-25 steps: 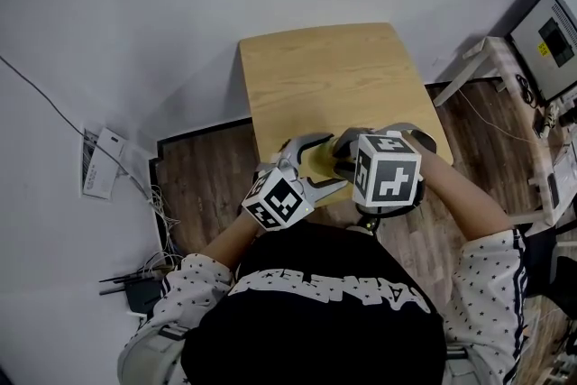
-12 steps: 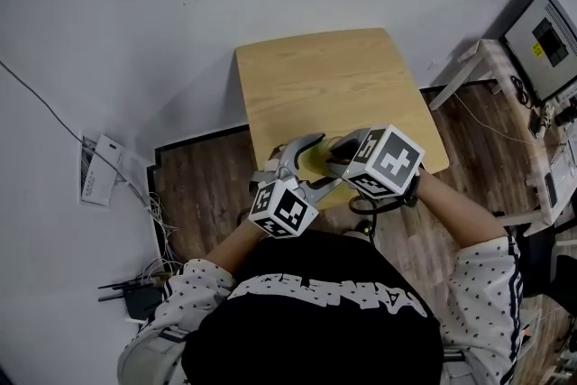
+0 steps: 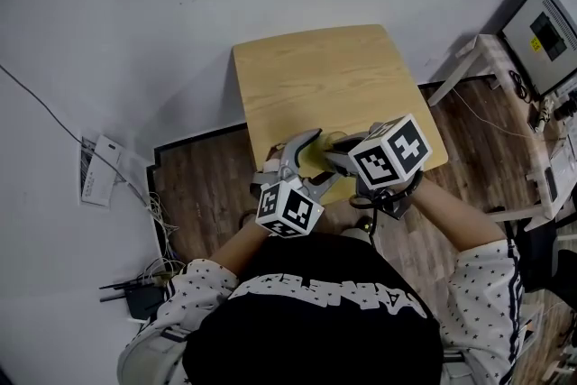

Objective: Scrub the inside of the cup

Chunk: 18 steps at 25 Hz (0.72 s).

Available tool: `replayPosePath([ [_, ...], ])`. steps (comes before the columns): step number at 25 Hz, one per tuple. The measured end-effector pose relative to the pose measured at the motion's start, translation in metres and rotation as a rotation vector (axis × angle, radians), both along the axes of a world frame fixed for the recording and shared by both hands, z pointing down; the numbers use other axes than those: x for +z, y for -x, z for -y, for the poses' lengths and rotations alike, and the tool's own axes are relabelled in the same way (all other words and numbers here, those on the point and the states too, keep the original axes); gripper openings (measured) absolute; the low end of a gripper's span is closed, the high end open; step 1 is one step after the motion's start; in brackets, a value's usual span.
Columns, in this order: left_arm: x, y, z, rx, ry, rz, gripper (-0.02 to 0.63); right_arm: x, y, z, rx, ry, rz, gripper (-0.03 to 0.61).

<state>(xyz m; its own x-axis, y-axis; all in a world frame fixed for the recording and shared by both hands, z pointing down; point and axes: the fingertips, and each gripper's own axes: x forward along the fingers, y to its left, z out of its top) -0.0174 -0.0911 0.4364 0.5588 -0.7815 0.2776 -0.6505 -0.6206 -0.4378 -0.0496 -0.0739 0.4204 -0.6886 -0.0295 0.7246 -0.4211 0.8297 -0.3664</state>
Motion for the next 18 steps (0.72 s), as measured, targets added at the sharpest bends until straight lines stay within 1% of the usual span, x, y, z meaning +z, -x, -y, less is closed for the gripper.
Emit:
replayPosePath([
  [3, -0.003, 0.0, 0.001, -0.017, -0.021, 0.021, 0.365, -0.004, -0.001, 0.001, 0.058, 0.066, 0.053, 0.049],
  [7, -0.008, -0.003, 0.0, -0.023, -0.054, 0.057, 0.365, -0.007, -0.007, 0.001, 0.152, 0.199, 0.13, 0.049],
  [10, -0.01, -0.004, 0.0, -0.026, -0.068, 0.074, 0.365, -0.011, -0.009, 0.002, 0.202, 0.261, 0.18, 0.048],
  [14, -0.012, -0.005, -0.001, -0.018, -0.072, 0.07, 0.365, -0.014, -0.009, 0.003, 0.227, 0.29, 0.212, 0.048],
  [18, -0.012, -0.006, 0.0, -0.005, -0.057, 0.059, 0.365, -0.015, -0.01, 0.005, 0.213, 0.258, 0.215, 0.048],
])
